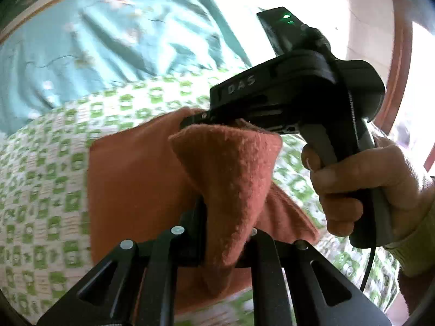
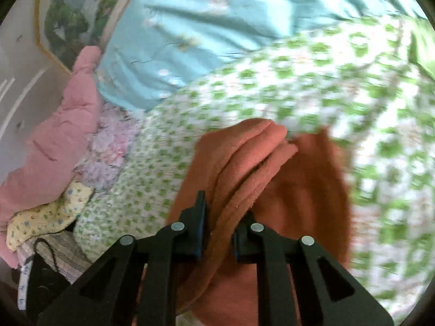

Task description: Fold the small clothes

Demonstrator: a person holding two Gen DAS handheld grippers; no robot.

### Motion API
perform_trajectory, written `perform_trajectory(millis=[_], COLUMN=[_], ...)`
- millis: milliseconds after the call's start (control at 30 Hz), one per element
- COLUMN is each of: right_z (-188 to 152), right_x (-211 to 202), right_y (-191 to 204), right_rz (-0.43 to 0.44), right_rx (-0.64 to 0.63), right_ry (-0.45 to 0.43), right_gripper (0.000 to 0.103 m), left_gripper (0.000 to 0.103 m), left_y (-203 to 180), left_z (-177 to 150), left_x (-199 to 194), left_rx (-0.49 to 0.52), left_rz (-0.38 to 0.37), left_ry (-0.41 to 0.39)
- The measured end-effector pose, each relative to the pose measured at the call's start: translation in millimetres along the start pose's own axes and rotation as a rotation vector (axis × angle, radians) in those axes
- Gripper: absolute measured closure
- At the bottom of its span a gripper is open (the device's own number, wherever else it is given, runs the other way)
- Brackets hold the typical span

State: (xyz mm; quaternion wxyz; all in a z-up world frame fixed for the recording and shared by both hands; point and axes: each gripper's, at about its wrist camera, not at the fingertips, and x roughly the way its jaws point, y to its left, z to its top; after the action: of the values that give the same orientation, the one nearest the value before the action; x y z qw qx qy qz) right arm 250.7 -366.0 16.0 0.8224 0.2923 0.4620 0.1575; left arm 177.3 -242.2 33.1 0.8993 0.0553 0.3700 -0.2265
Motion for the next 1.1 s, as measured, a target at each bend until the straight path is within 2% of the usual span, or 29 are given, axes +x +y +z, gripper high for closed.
perform_trajectory(millis=[100, 200, 433, 567, 633, 700, 767, 867, 933, 1033, 1067, 1100], right_z=[-11, -21, -27, -35, -37, -39, -42, -45, -47, -50, -50, -50], right_x=[-2, 3, 11, 7, 1, -5, -12, -21, -27, -39, -42, -43], right_y=[-34, -54, -63, -67, -64, -60, -53, -49, -48, -44, -39, -33], right_rz=[-0.059, -0.099, -0.123, -0.105, -0.128, -0.173, -0.228, -0.267, -0.296, -0.252, -0.222, -0.207], right_rx=[0.05, 0.067, 0.048, 0.06, 0.057, 0.033, -0.002, -0.031, -0.019, 0.01, 0.01, 0.004], right_ry=[0.02, 0.051, 0.05, 0.032, 0.022, 0.011, 0.002, -0.002, 0.005, -0.013, -0.021, -0.029], right_gripper=[0.086, 0.086, 0.086, 0.084, 0.078, 0.065, 0.061, 0.056, 0.052, 0.034, 0.021, 0.013], left_gripper=[0.093, 0.092, 0.083, 0.078, 0.075, 0.071, 0.071, 0.066, 0.065, 0.061, 0.06, 0.058], left_y=[-16, -23, -17, -13, -9, 0, 9, 29, 45, 68, 79, 90], left_z=[-8, -13, -19, -26, -29, -33, -36, -40, -43, -44, -45, -45], left_x=[25, 32, 36, 25, 18, 9, 0, -15, -29, -37, -39, -39], left_rx=[0.015, 0.007, -0.007, -0.015, -0.03, -0.053, -0.077, -0.131, -0.152, -0.193, -0.223, -0.256], left_rz=[-0.014, -0.018, -0.078, -0.131, -0.166, -0.198, -0.223, -0.254, -0.224, -0.179, -0.182, -0.181], left_ry=[0.059, 0.078, 0.108, 0.124, 0.133, 0.143, 0.148, 0.152, 0.136, 0.131, 0.129, 0.13])
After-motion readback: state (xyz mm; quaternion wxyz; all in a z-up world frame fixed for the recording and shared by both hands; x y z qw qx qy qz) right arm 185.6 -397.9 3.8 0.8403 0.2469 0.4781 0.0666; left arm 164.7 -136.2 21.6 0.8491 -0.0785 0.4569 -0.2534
